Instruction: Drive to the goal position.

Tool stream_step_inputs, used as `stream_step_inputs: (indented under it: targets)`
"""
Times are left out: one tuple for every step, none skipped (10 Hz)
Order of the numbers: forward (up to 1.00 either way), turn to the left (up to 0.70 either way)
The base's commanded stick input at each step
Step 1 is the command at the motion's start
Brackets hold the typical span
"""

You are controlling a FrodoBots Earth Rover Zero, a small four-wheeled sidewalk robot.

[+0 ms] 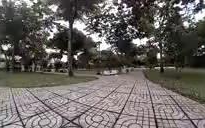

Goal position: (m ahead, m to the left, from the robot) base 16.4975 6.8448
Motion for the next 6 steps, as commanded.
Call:
stream_step_inputs:
  targets:
    - [1.0,0.0]
    - [1.0,0.0]
    - [1.0,-0.27]
    - [1.0,-0.27]
    - [1.0,-0.21]
    - [1.0,-0.05]
